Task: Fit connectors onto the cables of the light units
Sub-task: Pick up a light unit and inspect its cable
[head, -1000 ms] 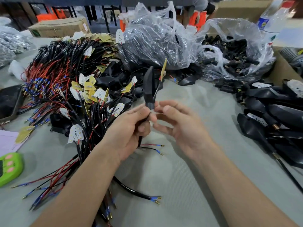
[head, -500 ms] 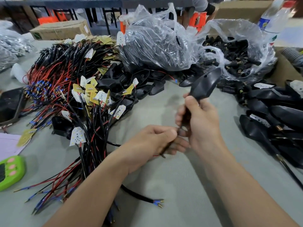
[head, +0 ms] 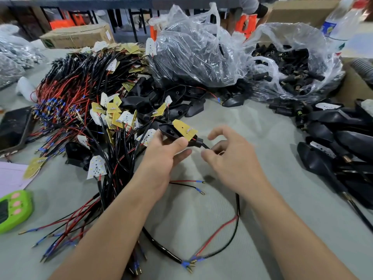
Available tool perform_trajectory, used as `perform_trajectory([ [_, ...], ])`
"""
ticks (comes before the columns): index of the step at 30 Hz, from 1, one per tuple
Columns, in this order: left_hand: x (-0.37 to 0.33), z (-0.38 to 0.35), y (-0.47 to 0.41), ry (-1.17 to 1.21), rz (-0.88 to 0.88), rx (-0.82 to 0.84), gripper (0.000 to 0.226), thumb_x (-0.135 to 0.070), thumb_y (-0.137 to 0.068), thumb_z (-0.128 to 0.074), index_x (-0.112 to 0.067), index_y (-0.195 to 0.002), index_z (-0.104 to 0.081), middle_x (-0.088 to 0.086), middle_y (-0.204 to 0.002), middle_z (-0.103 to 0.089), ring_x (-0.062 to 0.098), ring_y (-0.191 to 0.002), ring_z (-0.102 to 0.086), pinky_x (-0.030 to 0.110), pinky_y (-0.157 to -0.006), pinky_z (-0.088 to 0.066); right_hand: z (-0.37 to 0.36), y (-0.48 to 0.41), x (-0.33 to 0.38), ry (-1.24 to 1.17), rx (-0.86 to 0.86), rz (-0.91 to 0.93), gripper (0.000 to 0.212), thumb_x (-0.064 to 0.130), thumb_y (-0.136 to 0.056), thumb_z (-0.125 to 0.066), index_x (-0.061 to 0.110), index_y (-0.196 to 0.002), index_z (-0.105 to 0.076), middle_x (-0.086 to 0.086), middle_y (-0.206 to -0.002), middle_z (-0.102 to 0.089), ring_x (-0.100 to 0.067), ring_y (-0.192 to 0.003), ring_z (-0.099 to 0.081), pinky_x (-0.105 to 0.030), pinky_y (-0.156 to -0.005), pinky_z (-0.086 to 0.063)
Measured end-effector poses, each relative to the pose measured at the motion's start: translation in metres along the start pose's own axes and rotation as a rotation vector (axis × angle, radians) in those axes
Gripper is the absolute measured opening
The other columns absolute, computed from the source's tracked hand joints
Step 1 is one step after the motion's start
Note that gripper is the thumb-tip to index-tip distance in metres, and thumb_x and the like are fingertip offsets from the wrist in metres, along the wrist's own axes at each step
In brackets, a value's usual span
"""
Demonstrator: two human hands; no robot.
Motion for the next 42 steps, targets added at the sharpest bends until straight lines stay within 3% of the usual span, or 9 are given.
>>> perform_trajectory([
  [5, -0.004, 0.000, -0.002, 0.065, 0.007, 0.087, 0.033, 0.011, -0.096, -0.052, -0.012, -0.116, -0.064, 0.002, -0.109, -0.075, 0.016, -0.103, -0.071, 0.026, -0.082, -0.060, -0.001, -0.005, -0.007, -0.209, 0.054, -0.100, 0.022, 0.008, -0.092, -0.059, 0.016, -0.073, -0.065, 0.000, -0.060, -0.069, -0.016, -0.046, -0.045, -0.026, -0.048, -0.037],
  [10, -0.001, -0.003, -0.004, 0.124, 0.088, 0.197, 0.034, -0.002, -0.091, -0.058, -0.007, -0.125, -0.063, 0.012, -0.128, -0.070, 0.022, -0.112, -0.070, 0.029, -0.082, -0.059, -0.009, -0.004, -0.006, -0.425, 0.148, -0.154, 0.028, 0.008, -0.101, -0.052, 0.014, -0.078, -0.067, 0.001, -0.054, -0.055, -0.010, -0.040, -0.031, -0.019, -0.041, -0.027],
  [14, -0.003, -0.002, -0.002, 0.131, 0.106, 0.262, 0.037, -0.014, -0.083, -0.064, -0.013, -0.121, -0.065, 0.009, -0.124, -0.071, 0.020, -0.107, -0.069, 0.029, -0.081, -0.058, -0.018, 0.002, -0.008, -0.588, 0.307, -0.278, 0.028, 0.010, -0.105, -0.047, 0.012, -0.083, -0.065, 0.000, -0.054, -0.045, -0.012, -0.041, -0.023, -0.019, -0.040, -0.021],
  [17, -0.005, -0.001, -0.003, 0.102, 0.075, 0.268, 0.042, -0.003, -0.087, -0.059, -0.020, -0.125, -0.066, 0.003, -0.115, -0.070, 0.016, -0.101, -0.066, 0.030, -0.082, -0.057, -0.026, 0.008, -0.010, -0.627, 0.416, -0.338, 0.028, 0.008, -0.104, -0.047, 0.012, -0.080, -0.060, -0.001, -0.053, -0.042, -0.012, -0.040, -0.022, -0.020, -0.040, -0.019],
  [21, -0.011, 0.003, -0.005, 0.058, 0.004, 0.149, 0.060, 0.012, -0.091, -0.051, -0.024, -0.139, -0.055, 0.000, -0.115, -0.069, 0.014, -0.098, -0.068, 0.029, -0.074, -0.058, -0.027, 0.005, -0.012, -0.542, 0.363, -0.282, 0.024, 0.011, -0.097, -0.060, 0.013, -0.072, -0.063, -0.003, -0.053, -0.046, -0.011, -0.041, -0.028, -0.020, -0.041, -0.023],
  [25, -0.011, 0.006, -0.004, -0.025, -0.030, 0.075, 0.037, 0.004, -0.092, -0.061, -0.020, -0.119, -0.066, 0.002, -0.109, -0.071, 0.017, -0.097, -0.069, 0.030, -0.078, -0.057, -0.018, 0.000, -0.006, -0.338, 0.251, -0.096, 0.013, 0.010, -0.076, -0.082, 0.010, -0.072, -0.070, 0.001, -0.055, -0.049, -0.008, -0.046, -0.037, -0.018, -0.045, -0.029],
  [34, -0.005, 0.017, -0.007, -0.057, -0.005, -0.034, 0.015, -0.024, -0.087, -0.075, -0.016, -0.099, -0.072, 0.005, -0.093, -0.073, 0.014, -0.083, -0.069, 0.023, -0.060, -0.055, -0.020, 0.001, 0.003, 0.004, 0.230, 0.101, 0.040, 0.023, -0.090, -0.072, -0.002, -0.065, -0.053, 0.006, -0.051, -0.025, -0.010, -0.049, -0.024, -0.022, -0.045, -0.020],
  [38, -0.010, 0.008, -0.005, -0.014, -0.046, 0.097, 0.029, -0.021, -0.075, -0.084, -0.020, -0.102, -0.075, 0.002, -0.095, -0.075, 0.013, -0.088, -0.072, 0.023, -0.069, -0.057, -0.023, 0.001, 0.005, 0.017, 0.252, 0.106, 0.029, 0.023, -0.094, -0.067, 0.005, -0.070, -0.066, -0.008, -0.053, -0.050, -0.008, -0.047, -0.035, -0.027, -0.049, -0.031],
  [42, -0.015, 0.004, -0.004, 0.053, -0.090, 0.139, 0.036, -0.014, -0.075, -0.079, -0.015, -0.110, -0.071, 0.006, -0.101, -0.075, 0.019, -0.093, -0.074, 0.025, -0.076, -0.059, -0.025, 0.001, 0.005, -0.017, 0.262, 0.089, 0.026, 0.018, -0.097, -0.060, 0.017, -0.075, -0.073, 0.004, -0.059, -0.067, -0.003, -0.047, -0.049, -0.014, -0.050, -0.037],
])
Point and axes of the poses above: each hand's wrist, its own y-axis away from the middle knuckle, its own z-axis out of the back of the hand, x = y × z, the point moved 8 cm from there along -y, towards the middle knuckle
